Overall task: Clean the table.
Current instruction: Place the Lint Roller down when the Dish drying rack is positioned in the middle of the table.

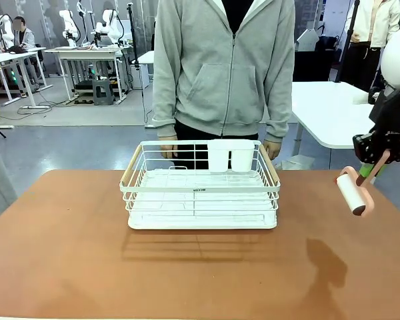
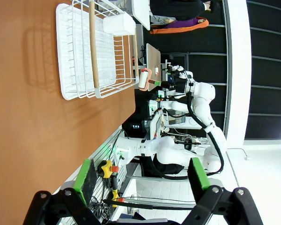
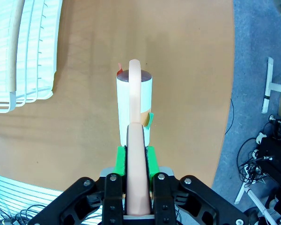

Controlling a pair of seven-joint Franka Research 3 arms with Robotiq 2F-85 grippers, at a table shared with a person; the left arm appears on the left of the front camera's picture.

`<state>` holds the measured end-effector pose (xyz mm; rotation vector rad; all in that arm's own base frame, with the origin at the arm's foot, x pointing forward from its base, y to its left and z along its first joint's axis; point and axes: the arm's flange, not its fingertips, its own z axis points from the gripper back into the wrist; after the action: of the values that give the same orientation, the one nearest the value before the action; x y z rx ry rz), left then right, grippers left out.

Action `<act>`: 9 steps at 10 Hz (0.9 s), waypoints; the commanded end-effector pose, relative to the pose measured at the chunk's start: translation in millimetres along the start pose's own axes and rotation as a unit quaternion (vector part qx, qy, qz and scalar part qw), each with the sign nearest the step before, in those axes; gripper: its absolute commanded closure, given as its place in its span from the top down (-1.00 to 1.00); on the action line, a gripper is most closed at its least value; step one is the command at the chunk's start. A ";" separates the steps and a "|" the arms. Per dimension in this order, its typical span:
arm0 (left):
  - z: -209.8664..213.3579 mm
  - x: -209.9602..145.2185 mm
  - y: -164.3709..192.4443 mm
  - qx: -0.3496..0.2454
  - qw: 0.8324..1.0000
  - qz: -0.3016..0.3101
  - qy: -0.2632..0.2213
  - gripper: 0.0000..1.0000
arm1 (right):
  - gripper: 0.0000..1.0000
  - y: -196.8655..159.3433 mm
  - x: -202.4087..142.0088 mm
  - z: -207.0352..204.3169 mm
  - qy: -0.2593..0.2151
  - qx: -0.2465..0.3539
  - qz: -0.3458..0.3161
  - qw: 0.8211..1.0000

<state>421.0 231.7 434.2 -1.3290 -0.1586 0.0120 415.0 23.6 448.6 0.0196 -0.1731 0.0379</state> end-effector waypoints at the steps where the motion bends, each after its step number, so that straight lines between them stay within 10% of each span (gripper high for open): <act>1: 2.2 -1.8 -0.7 0.005 1.000 -0.002 0.001 1.00 | -0.57 2.8 -0.2 5.4 0.001 -0.015 -0.012 1.000; 6: 2.2 -1.8 -0.7 0.005 1.000 -0.002 0.001 1.00 | -0.57 0.0 0.0 0.0 0.000 0.000 0.000 1.000; 9: 2.2 -1.8 -0.7 0.005 1.000 -0.002 0.001 1.00 | -0.57 -13.7 40.5 -2.9 -0.008 0.018 -0.317 0.948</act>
<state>421.0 231.7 434.2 -1.3290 -0.1585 0.0120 437.0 5.4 454.7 0.0851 -0.1722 -0.2940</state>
